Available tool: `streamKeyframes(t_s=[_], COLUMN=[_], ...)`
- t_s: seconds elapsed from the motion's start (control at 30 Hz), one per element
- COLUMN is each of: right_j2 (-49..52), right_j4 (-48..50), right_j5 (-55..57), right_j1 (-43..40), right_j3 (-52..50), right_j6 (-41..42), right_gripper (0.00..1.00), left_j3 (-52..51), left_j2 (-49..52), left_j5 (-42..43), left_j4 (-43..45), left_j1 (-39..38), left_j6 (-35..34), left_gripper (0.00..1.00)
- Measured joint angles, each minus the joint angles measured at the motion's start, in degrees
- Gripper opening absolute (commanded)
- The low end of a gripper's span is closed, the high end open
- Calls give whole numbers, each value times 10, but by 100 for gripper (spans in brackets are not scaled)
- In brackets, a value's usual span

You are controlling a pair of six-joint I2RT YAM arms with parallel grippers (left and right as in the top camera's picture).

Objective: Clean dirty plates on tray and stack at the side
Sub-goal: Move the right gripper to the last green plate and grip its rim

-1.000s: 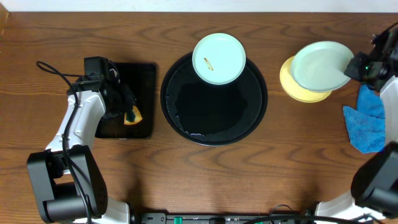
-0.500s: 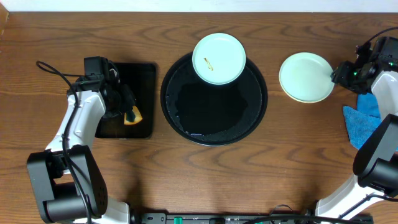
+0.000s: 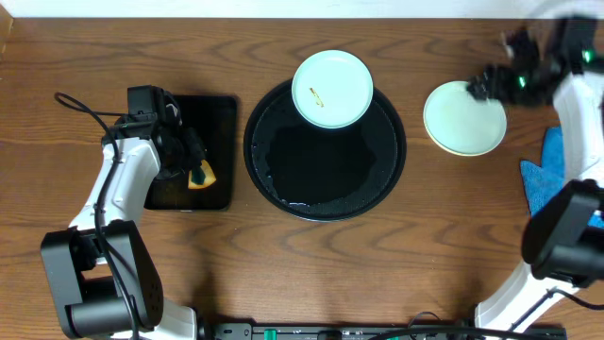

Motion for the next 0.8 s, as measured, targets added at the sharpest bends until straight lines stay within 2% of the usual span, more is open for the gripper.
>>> streamKeyframes(t_s=[0.13,0.27,0.4,0.53,0.8], right_j2=[17,44,98,180,261], right_j4=[-24,12,82,127,151], right_j5=[7,38,73,114,140], right_j1=[78,162,219,255,265], right_j3=[130,196,202,200,191], right_j6=[-30,-57,-72,-80,-81], right_gripper=[83,72,68,68,62], left_j3=[0,0,0,0,0], left_j2=[0,0,0,0,0], left_j5=[0,0,0,0,0], left_j4=[0,-1,-1,-1,-1], left_j1=[0,0,0,0,0], left_j6=[0,2,2,2,2], left_gripper=[9,9,9,9,9])
